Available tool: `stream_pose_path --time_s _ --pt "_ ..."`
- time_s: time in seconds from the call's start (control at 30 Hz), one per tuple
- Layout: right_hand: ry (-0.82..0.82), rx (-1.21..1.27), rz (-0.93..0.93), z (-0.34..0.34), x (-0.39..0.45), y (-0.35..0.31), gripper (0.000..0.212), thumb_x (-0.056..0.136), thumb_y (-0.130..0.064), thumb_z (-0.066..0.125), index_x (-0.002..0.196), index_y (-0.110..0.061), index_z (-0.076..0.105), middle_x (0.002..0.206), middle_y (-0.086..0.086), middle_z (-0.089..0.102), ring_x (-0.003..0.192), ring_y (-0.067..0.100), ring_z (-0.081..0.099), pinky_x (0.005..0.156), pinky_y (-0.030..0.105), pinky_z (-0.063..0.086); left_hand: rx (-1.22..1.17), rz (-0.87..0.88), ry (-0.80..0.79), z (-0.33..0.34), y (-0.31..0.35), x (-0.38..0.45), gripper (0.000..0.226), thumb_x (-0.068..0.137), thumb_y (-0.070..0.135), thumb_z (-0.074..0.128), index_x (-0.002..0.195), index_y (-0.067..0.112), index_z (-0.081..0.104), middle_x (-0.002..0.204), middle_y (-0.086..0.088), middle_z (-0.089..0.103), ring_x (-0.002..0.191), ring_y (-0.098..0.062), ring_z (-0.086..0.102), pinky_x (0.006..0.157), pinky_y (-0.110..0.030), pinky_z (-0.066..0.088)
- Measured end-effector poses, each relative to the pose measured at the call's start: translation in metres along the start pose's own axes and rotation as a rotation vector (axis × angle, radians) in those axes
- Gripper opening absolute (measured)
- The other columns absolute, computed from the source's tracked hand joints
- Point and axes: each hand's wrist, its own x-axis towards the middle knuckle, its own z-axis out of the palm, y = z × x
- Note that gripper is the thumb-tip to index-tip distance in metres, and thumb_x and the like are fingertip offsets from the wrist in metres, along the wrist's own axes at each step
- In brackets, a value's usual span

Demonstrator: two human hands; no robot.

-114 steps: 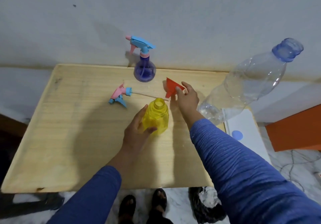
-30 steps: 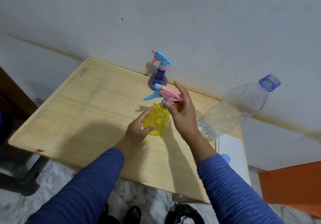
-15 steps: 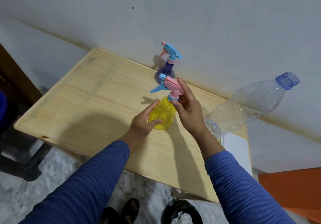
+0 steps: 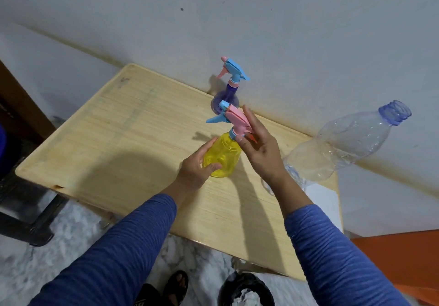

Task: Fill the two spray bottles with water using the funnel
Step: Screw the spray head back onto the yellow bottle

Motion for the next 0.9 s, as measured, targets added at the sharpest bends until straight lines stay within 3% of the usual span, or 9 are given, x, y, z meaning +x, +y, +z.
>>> stream_pose_path --time_s 0.13,0.23,0.3,0.37,0.47,0.53,0.7,0.83,0.9 --pt "0.055 0.022 -0.03 0.001 -0.001 -0.001 0.056 0.092 -0.009 0.058 0.139 -0.028 0.035 0.137 0.0 0.052 0.123 0.014 0.052 0.102 0.026 0.045 0.016 0.002 0.0 0.0 0.001 0.0 0.068 0.069 0.038 0.069 0.129 0.054 0.042 0.133 0.018 0.053 0.122 0.003 0.048 0.104 -0.025 0.04" --pt "0.152 -0.091 -0.06 0.013 0.001 -0.001 0.068 0.086 -0.008 0.064 0.141 -0.029 0.028 0.106 -0.006 0.054 0.099 0.02 0.051 0.091 0.017 0.045 0.023 -0.004 -0.007 0.0 0.002 0.001 0.069 0.071 0.032 0.069 0.133 0.049 0.042 0.13 0.023 0.053 0.122 0.006 0.047 0.104 -0.023 0.038" --pt "0.151 -0.137 -0.058 0.015 0.004 0.001 0.073 0.083 -0.011 0.066 0.141 -0.032 0.028 0.099 -0.015 0.05 0.095 0.023 0.049 0.09 0.03 0.049 0.023 -0.007 -0.008 0.0 0.003 0.001 0.069 0.071 0.031 0.069 0.132 0.05 0.043 0.126 0.029 0.054 0.12 0.006 0.049 0.103 -0.024 0.039" --pt "0.097 -0.158 -0.075 0.009 0.007 0.005 0.07 0.083 -0.018 0.067 0.14 -0.037 0.032 0.107 -0.021 0.054 0.101 0.024 0.054 0.092 0.043 0.049 0.023 -0.012 -0.007 0.0 0.003 0.0 0.068 0.071 0.031 0.069 0.131 0.05 0.043 0.123 0.032 0.054 0.119 0.006 0.05 0.103 -0.024 0.04" --pt "-0.042 -0.062 -0.054 -0.002 0.005 0.006 0.065 0.088 -0.011 0.062 0.141 -0.033 0.032 0.136 0.001 0.052 0.125 0.023 0.051 0.105 0.046 0.043 0.027 -0.029 0.008 0.001 0.005 -0.001 0.068 0.072 0.028 0.069 0.13 0.053 0.043 0.118 0.039 0.054 0.116 0.009 0.051 0.102 -0.023 0.04" --pt "-0.043 -0.038 -0.043 -0.003 0.004 0.004 0.061 0.089 -0.005 0.061 0.139 -0.029 0.036 0.135 0.005 0.052 0.124 0.019 0.052 0.104 0.045 0.044 0.037 -0.034 0.018 0.002 0.007 -0.002 0.068 0.071 0.027 0.068 0.124 0.061 0.042 0.115 0.044 0.052 0.116 0.011 0.05 0.101 -0.022 0.04" --pt "0.08 -0.151 -0.049 0.01 0.008 0.002 0.066 0.076 -0.017 0.076 0.13 -0.04 0.045 0.108 -0.015 0.052 0.101 0.02 0.053 0.092 0.043 0.049 0.046 -0.064 0.037 0.002 0.009 -0.003 0.066 0.068 0.029 0.068 0.114 0.068 0.04 0.106 0.05 0.051 0.106 0.022 0.048 0.09 -0.011 0.037" --pt "-0.015 -0.104 -0.058 0.002 0.002 0.006 0.063 0.086 -0.012 0.066 0.138 -0.033 0.038 0.134 -0.013 0.05 0.121 0.014 0.053 0.104 0.038 0.045 0.055 -0.064 0.041 0.003 0.011 -0.003 0.067 0.069 0.03 0.068 0.116 0.069 0.04 0.112 0.047 0.05 0.109 0.021 0.047 0.091 -0.008 0.036" --pt "0.002 -0.088 -0.065 0.001 -0.001 0.005 0.059 0.087 -0.005 0.062 0.137 -0.031 0.04 0.133 -0.006 0.053 0.12 0.011 0.054 0.103 0.035 0.045 0.059 -0.055 0.048 0.004 0.009 -0.002 0.067 0.069 0.03 0.068 0.12 0.064 0.042 0.122 0.039 0.05 0.116 0.015 0.046 0.097 -0.014 0.037"
